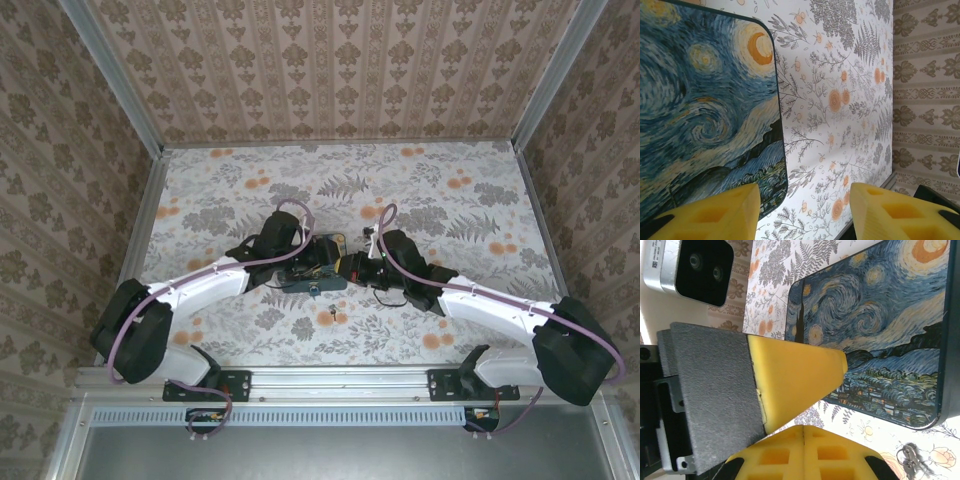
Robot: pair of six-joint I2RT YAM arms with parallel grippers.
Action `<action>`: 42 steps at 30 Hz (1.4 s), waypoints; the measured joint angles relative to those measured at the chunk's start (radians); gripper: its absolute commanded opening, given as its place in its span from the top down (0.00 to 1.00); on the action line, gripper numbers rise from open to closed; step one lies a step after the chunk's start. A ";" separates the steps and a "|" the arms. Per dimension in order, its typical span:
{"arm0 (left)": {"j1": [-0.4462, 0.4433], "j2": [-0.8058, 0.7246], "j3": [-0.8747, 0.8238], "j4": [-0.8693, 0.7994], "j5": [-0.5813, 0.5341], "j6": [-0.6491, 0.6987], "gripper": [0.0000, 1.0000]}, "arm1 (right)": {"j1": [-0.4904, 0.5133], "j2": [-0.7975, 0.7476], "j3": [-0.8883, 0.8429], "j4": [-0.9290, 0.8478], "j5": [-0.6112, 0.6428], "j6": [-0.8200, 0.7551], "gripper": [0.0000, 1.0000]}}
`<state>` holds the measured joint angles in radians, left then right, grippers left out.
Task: Unlock a padlock with a key
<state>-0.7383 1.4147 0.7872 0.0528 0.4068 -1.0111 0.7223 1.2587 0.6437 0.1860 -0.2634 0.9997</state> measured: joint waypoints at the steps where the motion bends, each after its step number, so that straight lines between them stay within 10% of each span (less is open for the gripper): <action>1: 0.000 0.000 -0.002 -0.002 -0.008 0.004 0.41 | 0.000 -0.001 -0.006 -0.002 0.001 0.000 1.00; 12: 0.132 -0.161 -0.034 -0.122 -0.079 0.072 0.11 | 0.100 -0.034 -0.021 -0.270 0.118 -0.085 0.51; 25: 0.385 -0.297 -0.092 -0.208 -0.052 0.124 0.04 | 0.266 0.313 0.208 -0.443 0.298 -0.187 0.49; 42: 0.433 -0.337 -0.151 -0.232 0.016 0.130 0.03 | 0.341 0.509 0.370 -0.554 0.410 -0.212 0.62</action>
<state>-0.3058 1.0775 0.6365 -0.1791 0.4232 -0.8814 1.0630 1.7676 1.0138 -0.3676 0.1467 0.7876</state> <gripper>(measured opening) 0.974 0.392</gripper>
